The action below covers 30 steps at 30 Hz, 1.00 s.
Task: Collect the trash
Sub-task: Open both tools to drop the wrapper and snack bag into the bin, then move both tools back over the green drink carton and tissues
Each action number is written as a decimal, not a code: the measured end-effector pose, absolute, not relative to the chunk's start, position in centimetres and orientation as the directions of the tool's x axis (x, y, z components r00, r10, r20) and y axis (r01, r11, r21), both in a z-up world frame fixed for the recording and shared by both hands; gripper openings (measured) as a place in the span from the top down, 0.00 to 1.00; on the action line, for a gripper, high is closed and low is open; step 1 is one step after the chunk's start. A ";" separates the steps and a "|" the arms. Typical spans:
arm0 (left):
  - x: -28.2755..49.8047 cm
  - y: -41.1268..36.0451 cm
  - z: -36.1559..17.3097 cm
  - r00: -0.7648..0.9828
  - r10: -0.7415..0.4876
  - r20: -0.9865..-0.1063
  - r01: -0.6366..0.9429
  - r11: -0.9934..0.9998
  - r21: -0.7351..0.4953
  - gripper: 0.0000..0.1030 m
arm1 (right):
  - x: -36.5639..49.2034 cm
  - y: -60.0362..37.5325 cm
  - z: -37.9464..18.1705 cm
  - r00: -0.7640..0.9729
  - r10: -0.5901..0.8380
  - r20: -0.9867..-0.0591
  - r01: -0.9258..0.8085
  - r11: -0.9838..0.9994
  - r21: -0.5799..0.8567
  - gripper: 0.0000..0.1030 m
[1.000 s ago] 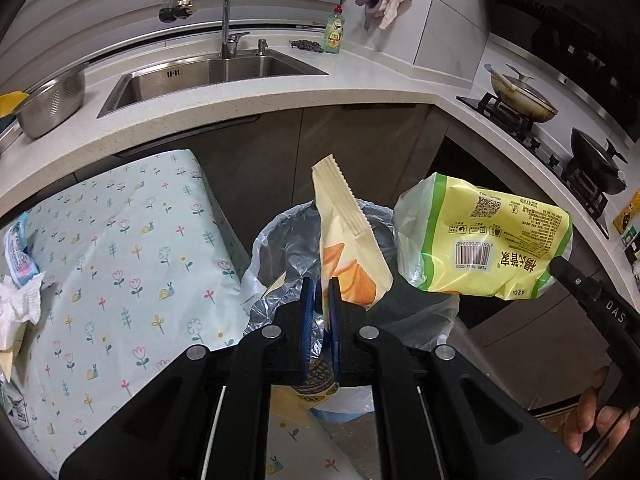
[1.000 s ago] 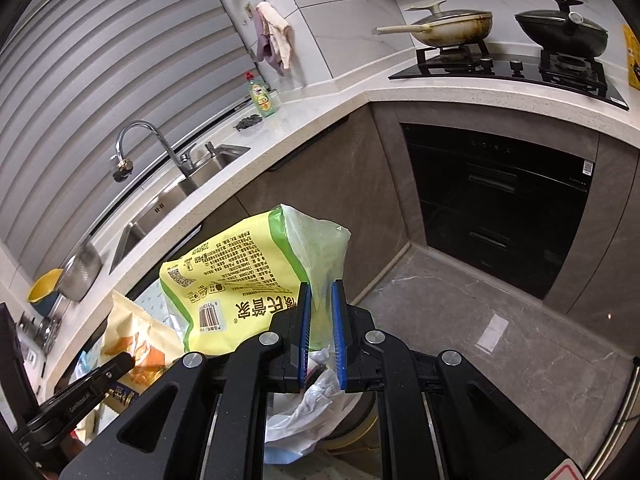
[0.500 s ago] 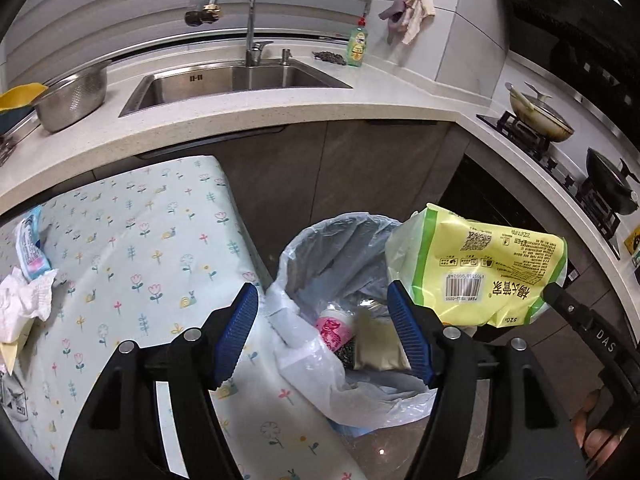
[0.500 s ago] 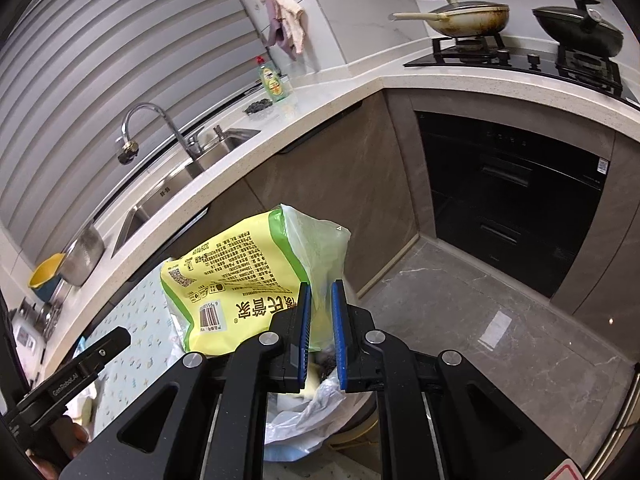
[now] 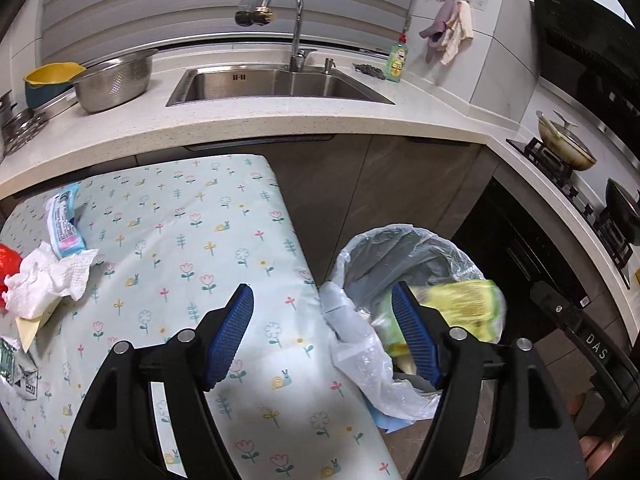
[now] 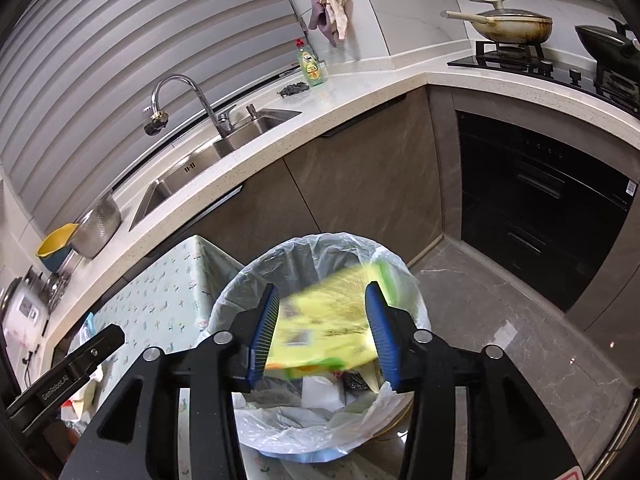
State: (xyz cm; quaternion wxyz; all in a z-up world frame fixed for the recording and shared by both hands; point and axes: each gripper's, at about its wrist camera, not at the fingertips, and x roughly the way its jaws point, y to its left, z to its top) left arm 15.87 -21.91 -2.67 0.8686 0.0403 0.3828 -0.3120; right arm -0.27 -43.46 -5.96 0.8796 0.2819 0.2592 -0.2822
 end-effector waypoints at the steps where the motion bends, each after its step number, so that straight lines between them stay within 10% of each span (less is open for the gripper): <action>1: 15.9 -21.6 -2.6 0.517 -0.508 -0.689 0.568 0.806 -0.168 0.33 | -0.1 -43.4 -5.9 0.706 -0.350 -0.615 0.642 0.682 0.349 0.54; 30: 18.2 -4.7 -0.7 0.673 -0.335 -0.659 0.298 0.939 -0.172 0.13 | 6.8 -29.2 -1.8 0.788 -0.214 -0.577 0.438 0.853 0.282 0.43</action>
